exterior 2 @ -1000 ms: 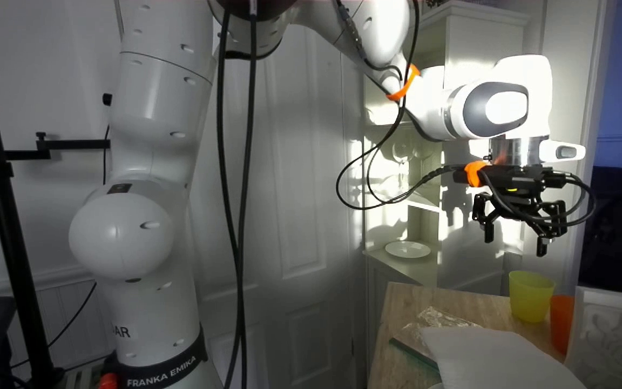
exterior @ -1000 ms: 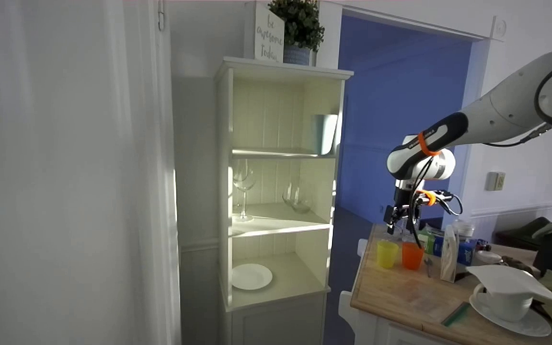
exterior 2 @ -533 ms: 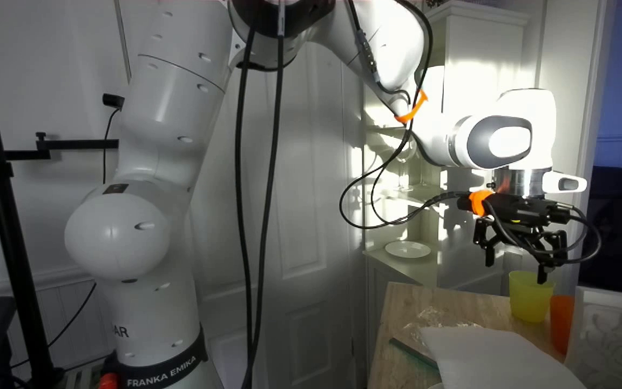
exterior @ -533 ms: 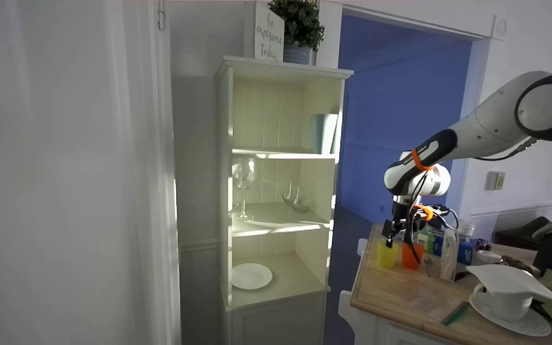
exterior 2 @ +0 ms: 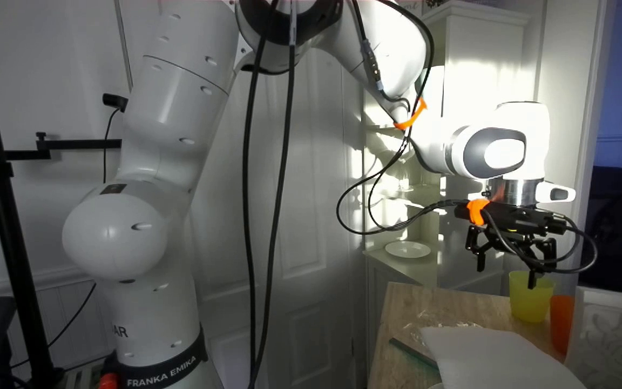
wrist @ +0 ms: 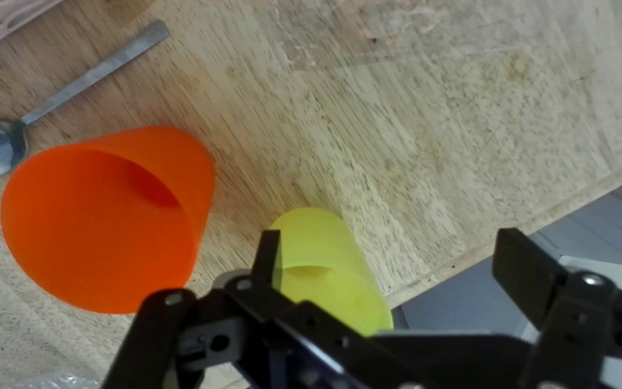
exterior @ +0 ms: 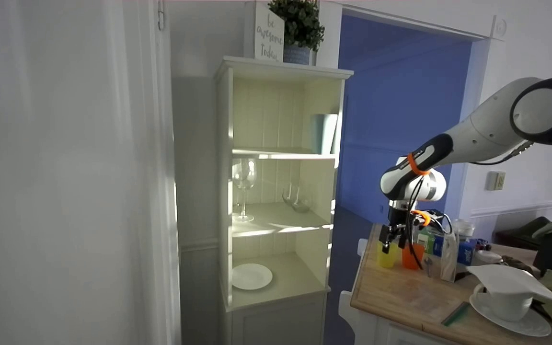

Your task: Put the yellow cup on top of the cabinet on the left

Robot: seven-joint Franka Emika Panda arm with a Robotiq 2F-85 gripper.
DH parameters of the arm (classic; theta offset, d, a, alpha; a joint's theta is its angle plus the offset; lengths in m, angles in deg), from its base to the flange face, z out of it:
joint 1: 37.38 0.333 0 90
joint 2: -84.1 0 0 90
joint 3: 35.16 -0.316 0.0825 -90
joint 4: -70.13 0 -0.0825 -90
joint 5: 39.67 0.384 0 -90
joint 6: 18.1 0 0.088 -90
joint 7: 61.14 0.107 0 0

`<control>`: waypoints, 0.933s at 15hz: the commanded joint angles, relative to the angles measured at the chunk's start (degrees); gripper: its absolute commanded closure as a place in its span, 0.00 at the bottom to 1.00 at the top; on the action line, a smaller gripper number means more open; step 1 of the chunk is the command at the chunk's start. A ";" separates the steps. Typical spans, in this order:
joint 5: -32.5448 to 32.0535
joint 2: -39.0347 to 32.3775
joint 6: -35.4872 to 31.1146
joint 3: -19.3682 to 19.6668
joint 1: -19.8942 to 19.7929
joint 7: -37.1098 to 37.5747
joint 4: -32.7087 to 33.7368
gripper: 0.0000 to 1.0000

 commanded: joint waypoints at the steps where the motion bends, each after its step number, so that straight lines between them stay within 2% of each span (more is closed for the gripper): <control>1: -0.80 1.45 0.27 -0.36 -0.56 -0.83 -1.05 0.00; 4: 0.09 1.55 0.45 -1.75 -1.47 -6.69 -1.06 0.00; 14: 3.06 0.15 -2.80 -4.74 -2.62 -18.64 -0.03 0.00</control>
